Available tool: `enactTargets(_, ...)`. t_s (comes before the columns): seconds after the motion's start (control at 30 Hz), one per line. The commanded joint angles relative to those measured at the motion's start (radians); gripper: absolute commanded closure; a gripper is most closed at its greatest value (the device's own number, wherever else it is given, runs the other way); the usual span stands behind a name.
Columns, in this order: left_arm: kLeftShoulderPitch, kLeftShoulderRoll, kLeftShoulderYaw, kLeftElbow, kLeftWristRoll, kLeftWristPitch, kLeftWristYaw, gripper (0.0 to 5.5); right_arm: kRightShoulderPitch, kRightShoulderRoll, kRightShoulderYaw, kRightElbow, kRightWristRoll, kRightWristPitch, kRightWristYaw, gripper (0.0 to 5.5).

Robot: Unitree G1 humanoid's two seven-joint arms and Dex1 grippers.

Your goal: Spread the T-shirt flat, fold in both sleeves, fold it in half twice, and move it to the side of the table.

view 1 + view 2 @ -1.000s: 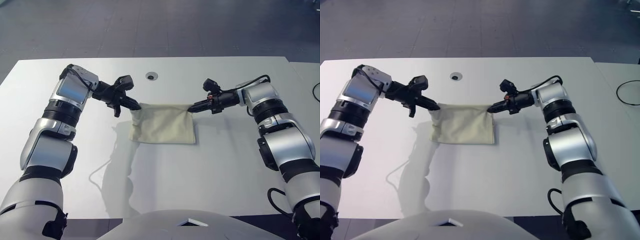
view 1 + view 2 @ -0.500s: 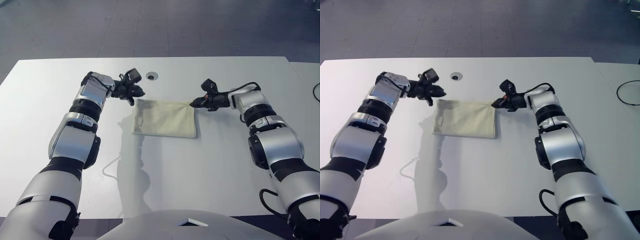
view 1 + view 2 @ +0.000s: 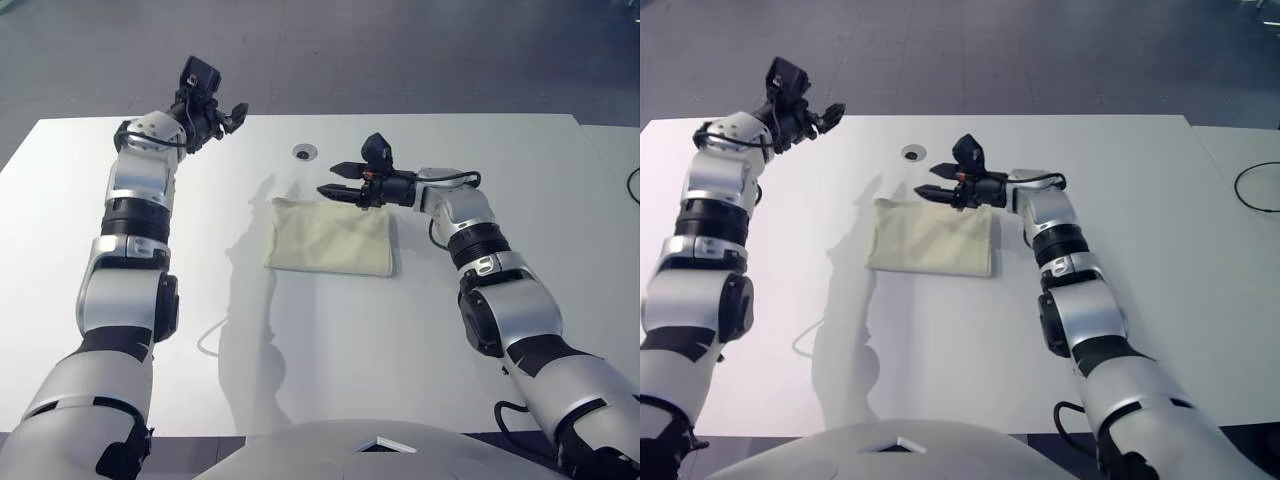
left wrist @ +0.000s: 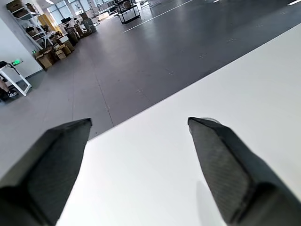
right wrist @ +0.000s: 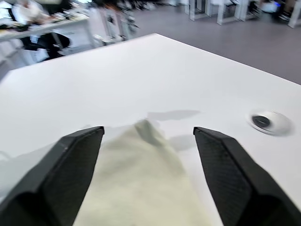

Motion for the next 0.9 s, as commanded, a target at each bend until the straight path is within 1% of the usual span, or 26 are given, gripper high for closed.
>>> enactTargets(0.03,0.109,-0.035,0.018,-0.173,-0.037,0.112,0.023,1.01,0.034,-0.009,0.018,0.054,-0.028,-0.109,0.060,1.28)
enactTargets(0.13,0.131,-0.050,0.019,-0.217,-0.043,0.156,0.040,0.50,0.057,-0.012,0.046,0.115,-0.070,-0.220,0.083,0.79)
enactTargets(0.2,0.126,-0.056,0.014,-0.220,-0.041,0.166,0.036,0.13,0.072,-0.015,0.054,0.145,-0.087,-0.258,0.097,0.43)
enactTargets(0.27,0.118,-0.057,0.011,-0.216,-0.039,0.172,0.035,0.10,0.082,-0.017,0.063,0.183,-0.110,-0.284,0.096,0.13)
enactTargets(0.4,0.100,-0.060,0.011,-0.209,-0.038,0.177,0.034,0.10,0.102,-0.020,0.077,0.266,-0.163,-0.310,0.036,0.11)
enactTargets(0.57,0.081,-0.060,0.002,-0.203,-0.032,0.178,0.027,0.10,0.114,-0.035,0.082,0.364,-0.212,-0.258,-0.047,0.11)
enactTargets(0.63,0.063,-0.063,-0.007,-0.188,-0.028,0.168,0.021,0.10,0.141,-0.061,0.084,0.389,-0.230,-0.240,-0.112,0.11)
enactTargets(0.73,0.081,-0.052,0.010,-0.232,-0.034,0.182,0.035,0.10,0.210,-0.133,0.057,0.413,-0.242,-0.252,-0.310,0.11)
enactTargets(0.83,0.147,-0.033,0.043,-0.323,-0.040,0.218,0.067,0.10,0.279,-0.203,0.024,0.426,-0.237,-0.236,-0.507,0.11)
enactTargets(0.9,0.199,-0.038,0.062,-0.391,-0.046,0.249,0.092,0.10,0.330,-0.241,-0.028,0.438,-0.199,-0.200,-0.644,0.11)
